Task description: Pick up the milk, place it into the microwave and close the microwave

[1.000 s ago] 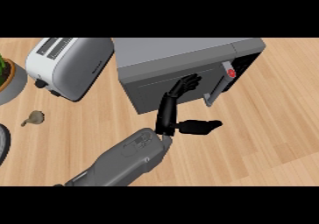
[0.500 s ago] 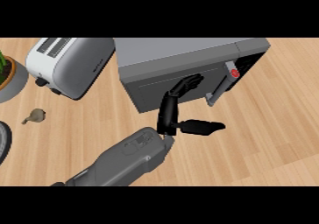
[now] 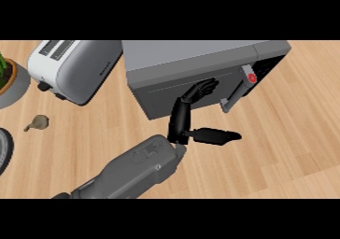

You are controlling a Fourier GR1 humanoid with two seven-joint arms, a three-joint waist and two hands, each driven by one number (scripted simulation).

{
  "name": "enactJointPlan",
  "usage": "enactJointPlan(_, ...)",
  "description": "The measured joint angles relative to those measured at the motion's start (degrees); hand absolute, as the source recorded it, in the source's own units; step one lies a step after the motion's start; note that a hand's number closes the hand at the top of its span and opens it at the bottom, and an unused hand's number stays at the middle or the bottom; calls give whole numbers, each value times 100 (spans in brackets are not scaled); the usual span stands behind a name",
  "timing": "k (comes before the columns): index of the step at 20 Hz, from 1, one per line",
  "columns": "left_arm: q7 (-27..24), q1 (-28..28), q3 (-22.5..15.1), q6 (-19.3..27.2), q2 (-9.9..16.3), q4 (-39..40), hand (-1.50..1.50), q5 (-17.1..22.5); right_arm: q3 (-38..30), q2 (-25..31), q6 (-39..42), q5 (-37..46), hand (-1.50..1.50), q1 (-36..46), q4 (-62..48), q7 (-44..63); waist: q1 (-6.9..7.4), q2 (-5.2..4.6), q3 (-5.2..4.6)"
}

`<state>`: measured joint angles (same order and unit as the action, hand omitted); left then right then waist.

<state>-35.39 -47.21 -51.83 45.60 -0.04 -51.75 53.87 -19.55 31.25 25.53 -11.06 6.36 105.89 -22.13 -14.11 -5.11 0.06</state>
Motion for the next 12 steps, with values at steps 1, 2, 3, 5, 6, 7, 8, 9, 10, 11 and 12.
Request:
enactJointPlan(1, -26, -20, -16, -19, 0, 7, -150, 24, 68, -108, 48, -170, -150, -4, -90, 36, 14, -13, 2)
enactJointPlan(2, -48, -35, -28, -27, 1, 15, -150, 47, 115, -190, 90, -322, -150, 3, -179, 73, 22, -21, 5)
enactJointPlan(3, -68, -46, -38, -32, 1, 18, -150, 74, 159, -253, 129, -453, -150, 17, -260, 111, 28, -27, 6)
enactJointPlan(5, -124, -51, -39, -47, 1, 35, -150, 124, 216, -332, 208, -679, -150, 42, -389, 183, 25, -29, 4)
enactJointPlan(6, -159, -50, -42, -53, 2, 37, -150, 142, 237, -353, 249, -772, -150, 63, -455, 207, 22, -34, 5)
enactJointPlan(7, -188, -51, -43, -56, 2, 47, -150, 163, 247, -358, 295, -864, -150, 81, -525, 241, 17, -34, 5)
enactJointPlan(8, -215, -57, -48, -66, 1, 58, -150, 183, 254, -365, 332, -949, -150, 108, -594, 263, 19, -36, 5)
enactJointPlan(9, -240, -54, -49, -65, 2, 63, -150, 207, 258, -350, 378, -1025, -150, 135, -654, 296, 11, -33, 5)
enactJointPlan(10, -274, -54, -52, -74, 2, 75, -150, 227, 253, -340, 409, -1103, -150, 167, -712, 330, 7, -33, 2)
enactJointPlan(11, -305, -52, -52, -77, 2, 86, -150, 248, 244, -324, 447, -1177, -150, 194, -776, 353, -1, -30, 2)
enactJointPlan(12, -329, -51, -52, -77, 2, 94, -150, 274, 240, -309, 485, -1250, -150, 225, -833, 381, -8, -26, 2)
